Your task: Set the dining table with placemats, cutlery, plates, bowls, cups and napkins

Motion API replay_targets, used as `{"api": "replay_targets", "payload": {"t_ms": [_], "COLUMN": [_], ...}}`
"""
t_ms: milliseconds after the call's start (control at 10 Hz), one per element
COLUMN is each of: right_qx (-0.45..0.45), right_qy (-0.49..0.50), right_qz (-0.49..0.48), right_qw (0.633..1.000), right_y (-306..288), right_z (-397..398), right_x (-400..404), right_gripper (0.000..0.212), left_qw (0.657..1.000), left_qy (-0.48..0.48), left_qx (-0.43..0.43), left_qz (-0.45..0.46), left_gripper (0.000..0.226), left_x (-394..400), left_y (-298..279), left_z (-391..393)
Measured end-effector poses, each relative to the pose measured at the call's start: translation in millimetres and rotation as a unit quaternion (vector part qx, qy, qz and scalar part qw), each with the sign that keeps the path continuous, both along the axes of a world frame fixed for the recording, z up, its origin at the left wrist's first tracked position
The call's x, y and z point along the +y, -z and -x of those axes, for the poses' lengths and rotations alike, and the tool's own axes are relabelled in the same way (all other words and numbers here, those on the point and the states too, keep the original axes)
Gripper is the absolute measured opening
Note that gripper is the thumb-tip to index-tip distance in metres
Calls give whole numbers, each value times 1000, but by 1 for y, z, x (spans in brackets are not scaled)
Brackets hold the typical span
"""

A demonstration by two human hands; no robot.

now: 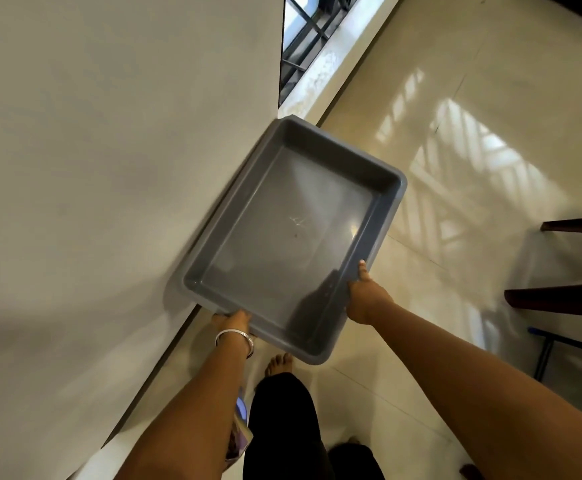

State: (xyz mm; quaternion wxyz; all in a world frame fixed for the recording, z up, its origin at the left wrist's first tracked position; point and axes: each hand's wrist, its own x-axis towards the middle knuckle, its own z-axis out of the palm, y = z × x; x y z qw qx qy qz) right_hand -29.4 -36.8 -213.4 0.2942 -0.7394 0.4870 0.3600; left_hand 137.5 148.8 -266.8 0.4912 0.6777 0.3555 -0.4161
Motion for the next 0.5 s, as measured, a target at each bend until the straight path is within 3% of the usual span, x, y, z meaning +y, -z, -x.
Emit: {"api": "replay_targets", "payload": {"t_ms": [200,400,500], "right_qx": [8,2,-54], "right_qy": [1,-29,-26], "right_qz": [-11,12,59], "right_qw": [1000,1000,996], "right_y": [8,-2,-25], "right_z": [-2,3,9], "right_x": [13,26,39], "right_gripper": [80,83,83], "left_qw": [993,998,993], "left_qy": [71,52,99], "left_qx": [-29,-17,-26], "left_qz": [-87,-32,-51], "left_gripper": [59,56,50], "left_x": [13,17,25], "left_y": [33,-5,-19], "left_z": [-12,-9,1]}}
